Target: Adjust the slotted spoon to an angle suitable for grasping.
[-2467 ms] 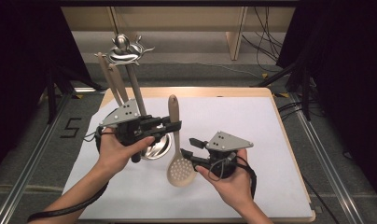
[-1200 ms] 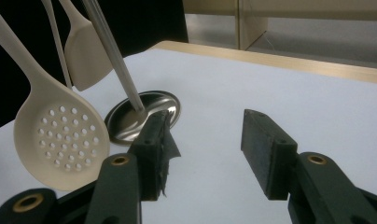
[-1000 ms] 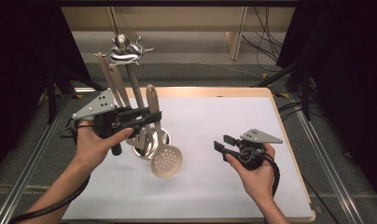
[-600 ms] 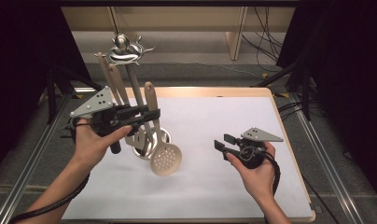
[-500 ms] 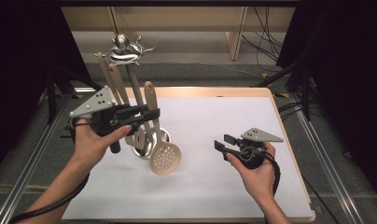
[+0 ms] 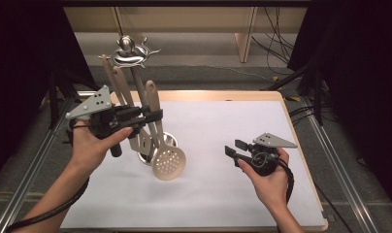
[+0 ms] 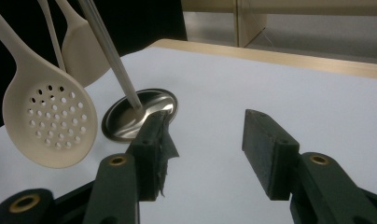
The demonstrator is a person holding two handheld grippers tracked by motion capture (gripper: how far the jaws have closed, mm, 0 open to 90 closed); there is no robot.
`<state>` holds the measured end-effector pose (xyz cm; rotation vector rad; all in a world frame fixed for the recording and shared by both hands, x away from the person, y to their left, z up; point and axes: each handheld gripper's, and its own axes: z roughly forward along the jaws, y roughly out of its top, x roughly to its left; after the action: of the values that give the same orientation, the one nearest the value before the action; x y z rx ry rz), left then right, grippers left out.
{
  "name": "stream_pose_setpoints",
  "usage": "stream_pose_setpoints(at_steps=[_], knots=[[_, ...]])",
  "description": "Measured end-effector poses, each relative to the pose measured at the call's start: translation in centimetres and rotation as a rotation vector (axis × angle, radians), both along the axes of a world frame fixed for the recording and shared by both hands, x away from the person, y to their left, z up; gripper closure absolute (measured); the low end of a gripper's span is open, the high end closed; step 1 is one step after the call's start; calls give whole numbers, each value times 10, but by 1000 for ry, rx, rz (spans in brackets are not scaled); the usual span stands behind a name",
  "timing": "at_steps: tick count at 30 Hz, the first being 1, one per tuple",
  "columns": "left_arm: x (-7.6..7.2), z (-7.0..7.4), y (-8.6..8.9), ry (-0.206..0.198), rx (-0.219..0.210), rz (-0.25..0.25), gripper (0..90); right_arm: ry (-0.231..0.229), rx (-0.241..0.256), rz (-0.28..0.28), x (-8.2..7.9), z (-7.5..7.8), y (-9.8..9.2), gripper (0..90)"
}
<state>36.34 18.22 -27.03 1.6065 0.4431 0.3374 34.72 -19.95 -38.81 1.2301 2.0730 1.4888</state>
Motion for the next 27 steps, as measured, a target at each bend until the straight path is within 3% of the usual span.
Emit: stream_pose_setpoints(at_steps=[2, 3, 6, 8, 9, 10, 12, 22, 23, 27], knots=[[0, 1, 1, -1, -1, 4, 747, -12, -4, 17, 2, -1, -1, 518], [1, 2, 1, -3, -2, 5, 746, 10, -13, 0, 0, -1, -1, 518], [1, 2, 1, -2, -1, 6, 746, -8, -8, 20, 2, -3, -1, 517], [1, 2, 0, 0, 2, 5, 746, 13, -1, 9, 0, -4, -2, 517], [1, 2, 1, 0, 3, 4, 746, -3, -24, 12, 1, -4, -5, 516], [2, 2, 1, -1, 2, 3, 747, 16, 6, 6, 0, -5, -3, 516], [3, 3, 2, 0, 0, 2, 747, 10, 5, 5, 0, -6, -5, 516], [7, 9, 4, -2, 4, 2, 747, 8, -27, 5, 0, -6, -4, 516], [8, 10, 4, -5, 8, 1, 747, 28, 1, 1, -1, -7, -1, 515], [8, 11, 5, 2, 7, 8, 747, 1, -27, 17, 1, -8, -2, 515]])
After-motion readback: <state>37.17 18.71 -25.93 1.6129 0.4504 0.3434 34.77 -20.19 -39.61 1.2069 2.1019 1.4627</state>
